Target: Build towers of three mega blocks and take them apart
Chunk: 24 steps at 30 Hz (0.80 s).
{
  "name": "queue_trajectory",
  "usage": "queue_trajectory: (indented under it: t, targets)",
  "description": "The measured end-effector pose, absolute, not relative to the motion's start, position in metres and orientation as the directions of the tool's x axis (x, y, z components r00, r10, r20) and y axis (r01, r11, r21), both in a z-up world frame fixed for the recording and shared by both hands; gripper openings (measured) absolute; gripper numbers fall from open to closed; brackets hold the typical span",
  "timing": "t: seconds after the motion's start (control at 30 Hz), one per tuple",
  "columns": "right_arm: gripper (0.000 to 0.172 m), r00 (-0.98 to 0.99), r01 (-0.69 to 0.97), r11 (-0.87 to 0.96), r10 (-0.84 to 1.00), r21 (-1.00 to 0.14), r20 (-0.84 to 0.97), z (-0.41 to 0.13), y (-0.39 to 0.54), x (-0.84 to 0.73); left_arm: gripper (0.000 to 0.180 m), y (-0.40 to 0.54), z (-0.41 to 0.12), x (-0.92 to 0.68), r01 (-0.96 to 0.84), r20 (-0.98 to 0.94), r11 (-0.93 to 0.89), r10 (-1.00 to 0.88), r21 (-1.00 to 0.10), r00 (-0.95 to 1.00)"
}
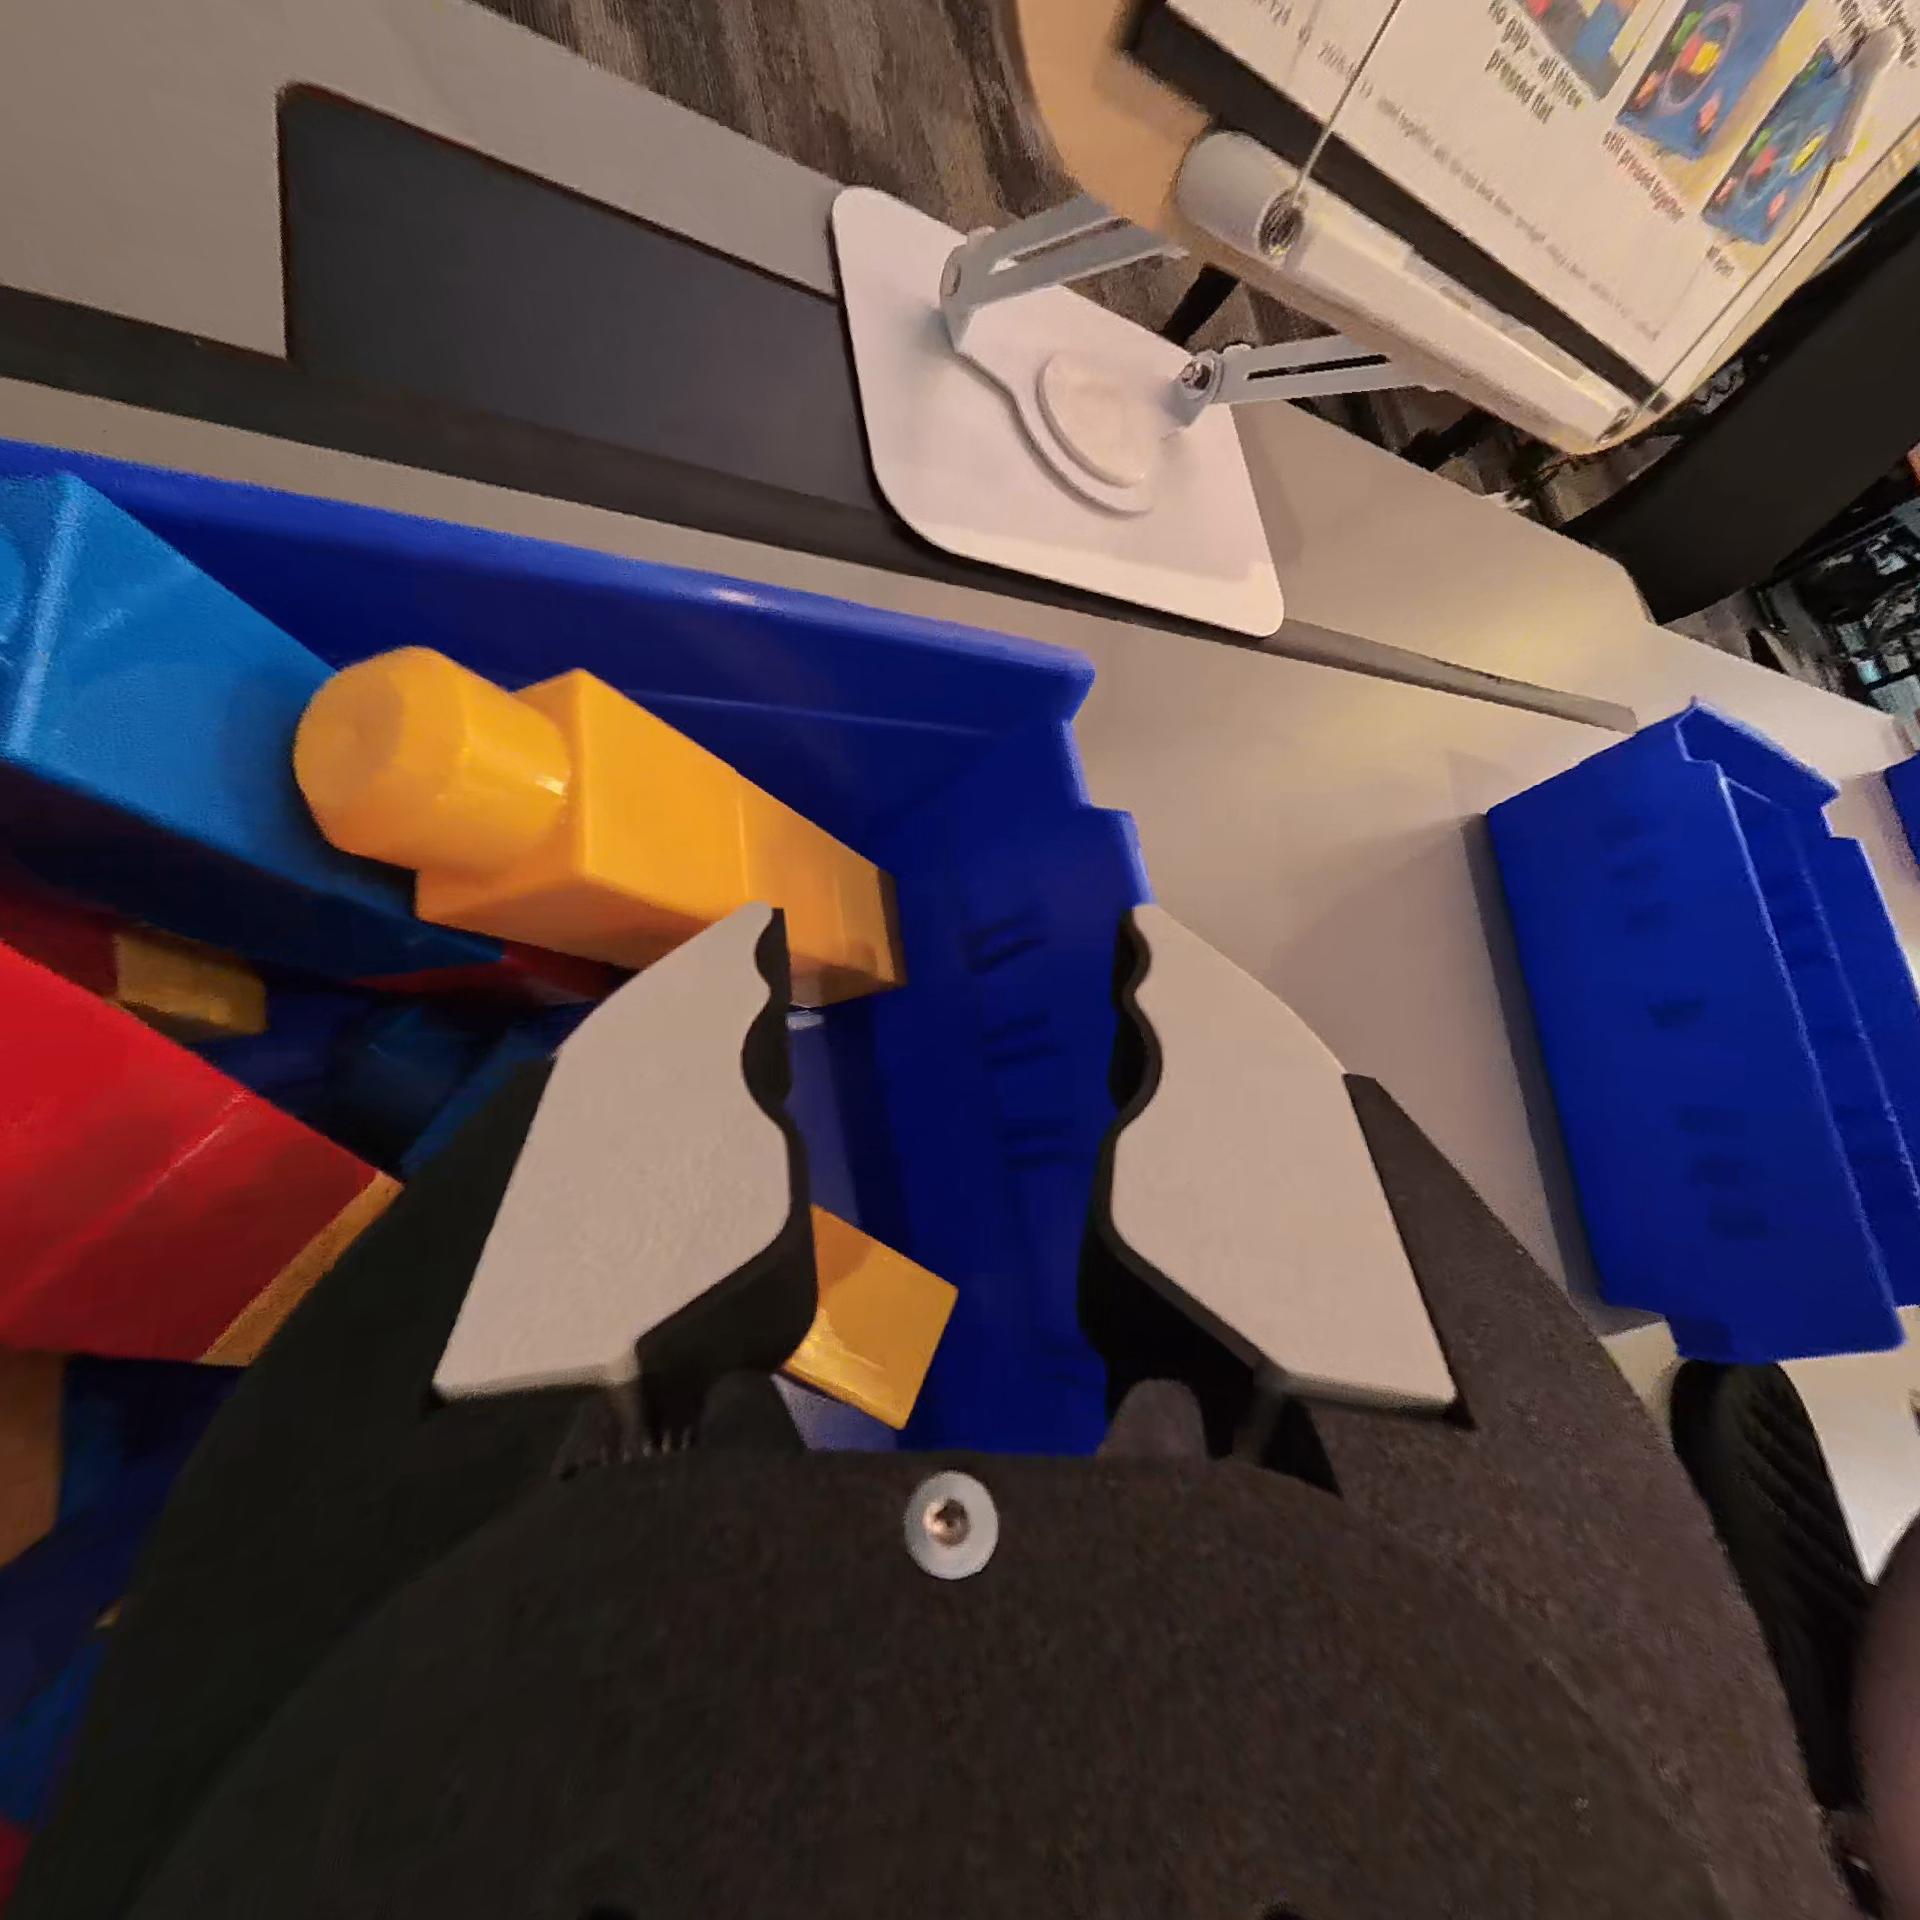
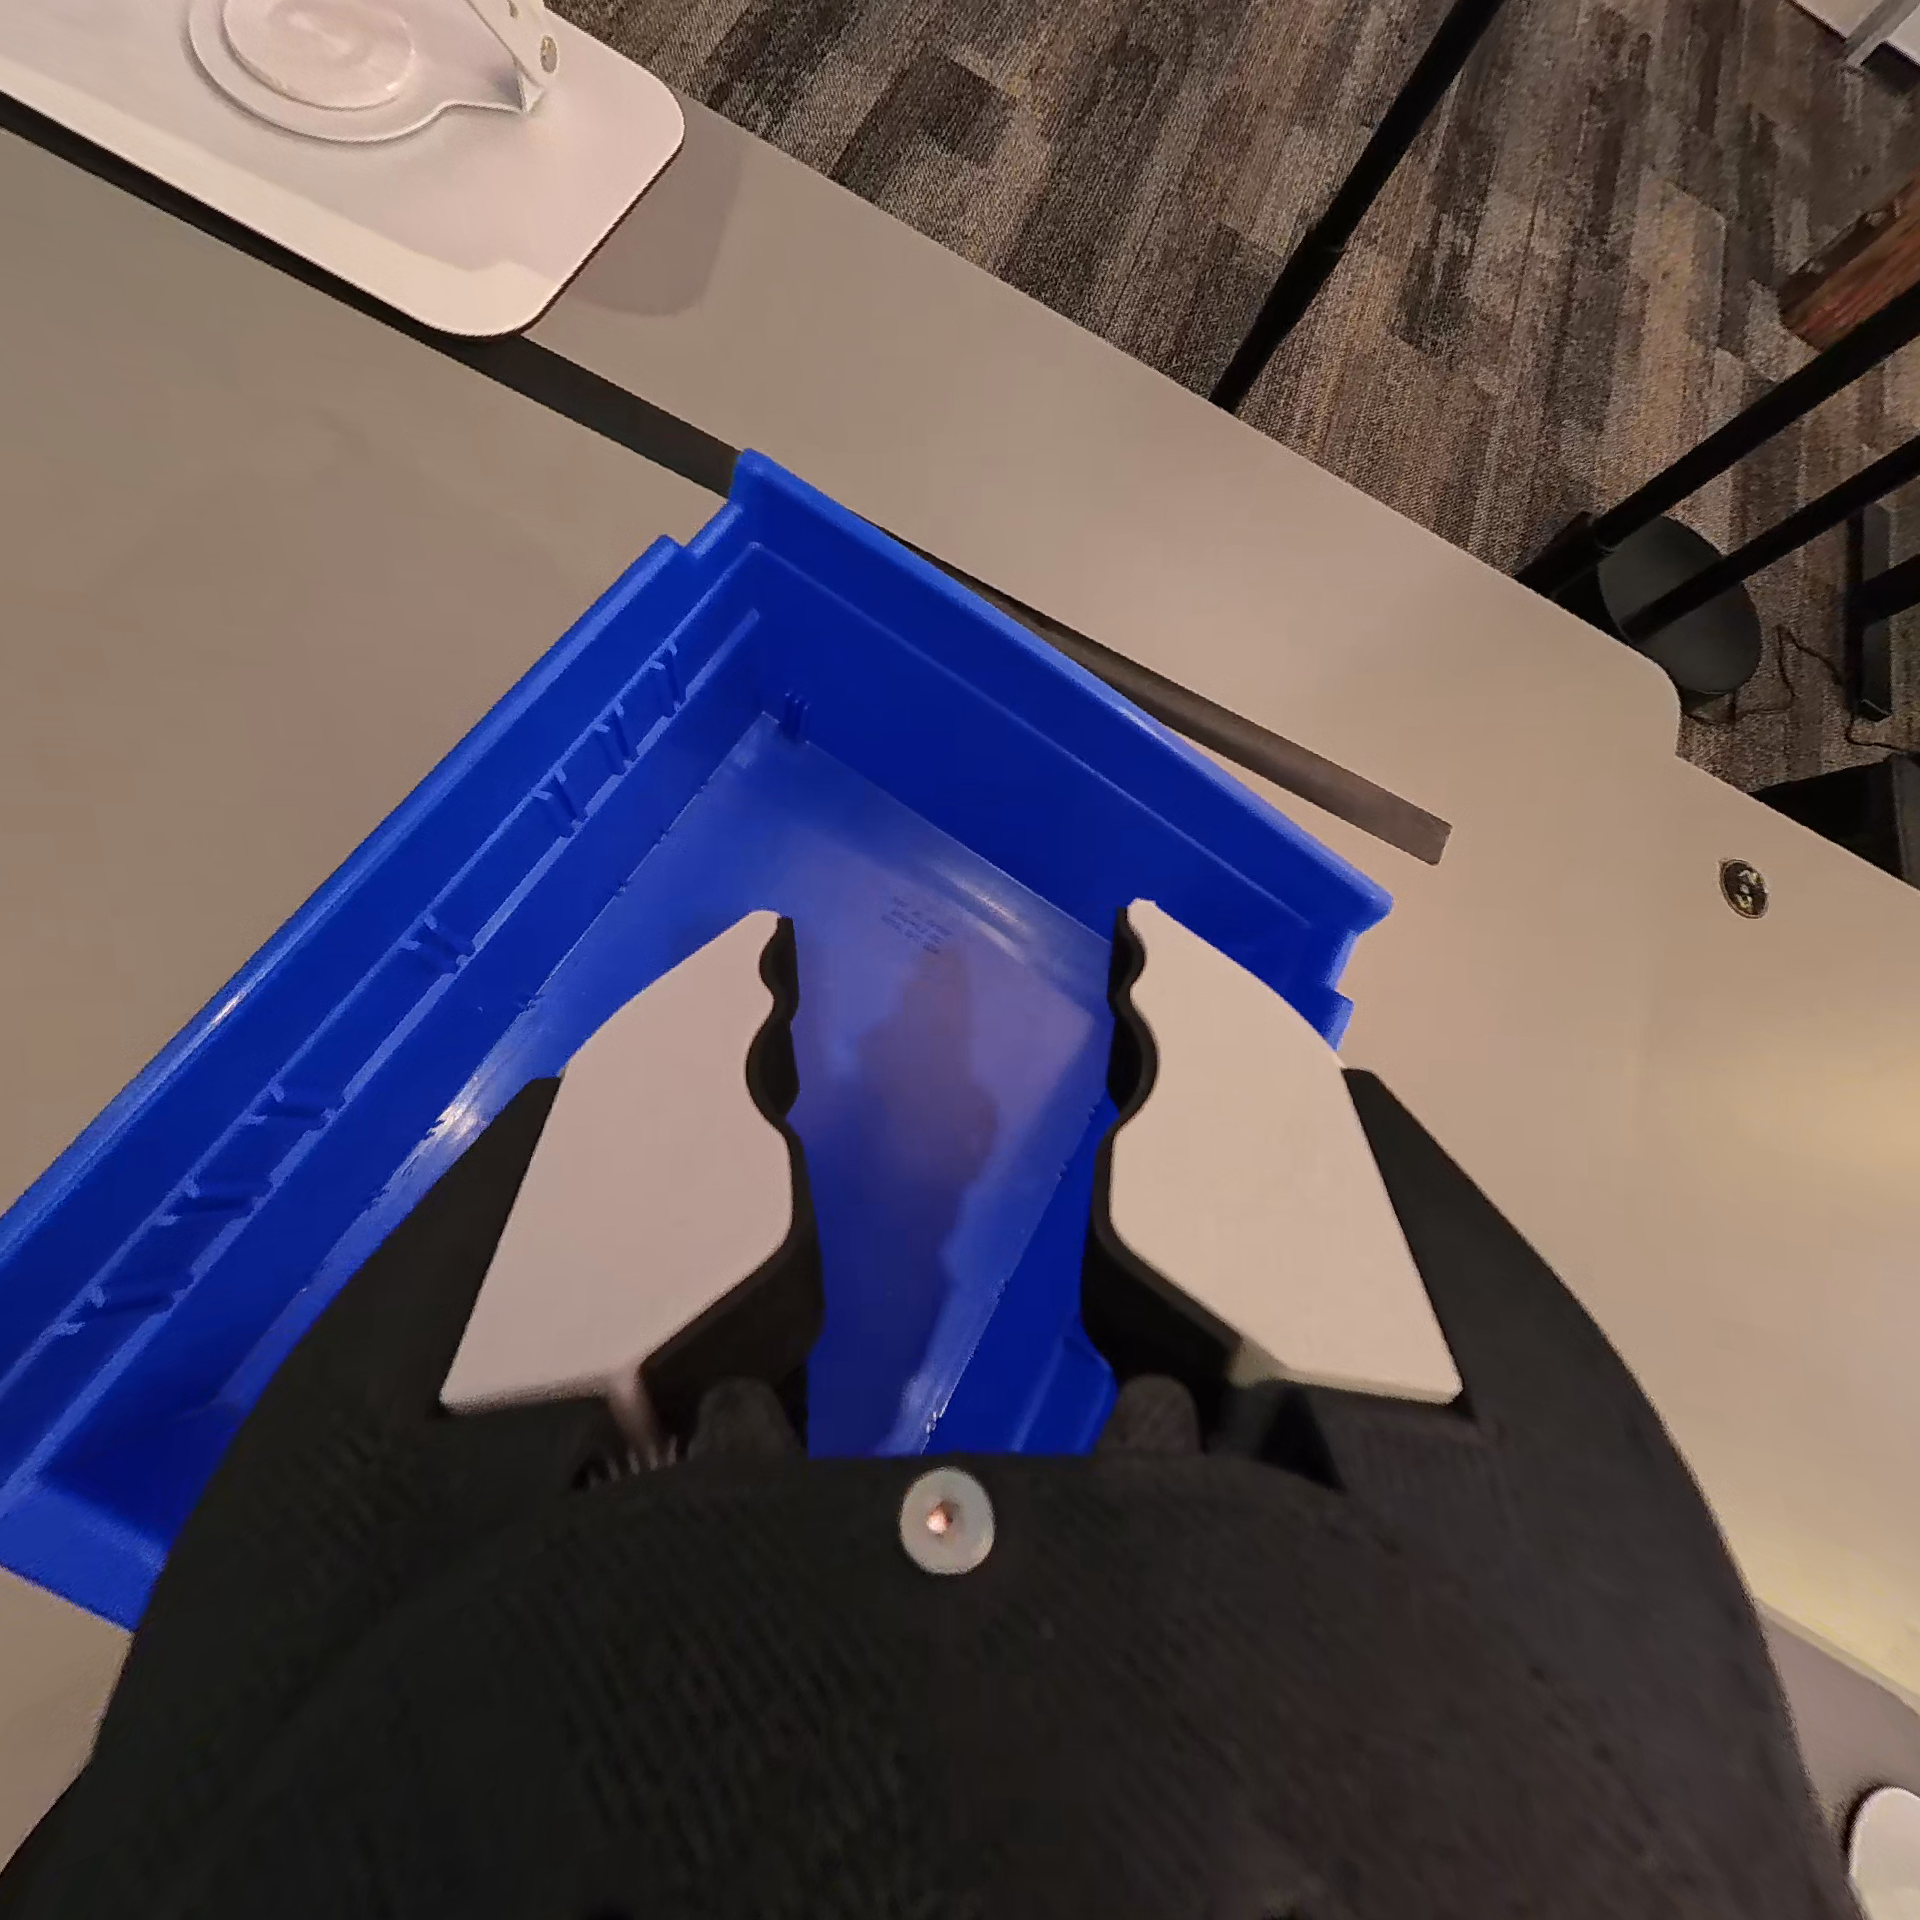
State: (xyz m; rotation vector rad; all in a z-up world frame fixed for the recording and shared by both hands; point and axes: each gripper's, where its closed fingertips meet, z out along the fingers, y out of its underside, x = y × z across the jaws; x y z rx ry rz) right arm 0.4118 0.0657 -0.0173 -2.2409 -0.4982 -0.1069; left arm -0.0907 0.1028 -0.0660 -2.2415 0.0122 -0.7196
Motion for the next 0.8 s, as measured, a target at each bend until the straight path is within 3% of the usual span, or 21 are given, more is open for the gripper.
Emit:
queue_trajectory:
  t: [0.03,0.57,0.8]
  targets:
    - [0.059,0.918,0.388,-0.586,0.319,-0.711,0.237,-0.017,0.066,0.411,0.060,0.103,-0.067,-0.089,0.225,0.514,-0.711,-0.220,-0.666,0.829]
    - [0.059,0.898,0.427,-0.593,0.365,-0.683,0.244,-0.027,0.069,0.399,0.040,0.120,-0.076,-0.077,0.302,0.605,-0.703,-0.227,-0.644,0.763]
    - [0.059,0.886,0.458,-0.612,0.376,-0.645,0.273,-0.037,0.070,0.399,0.012,0.124,-0.074,-0.085,0.254,0.535,-0.681,-0.237,-0.687,0.811]
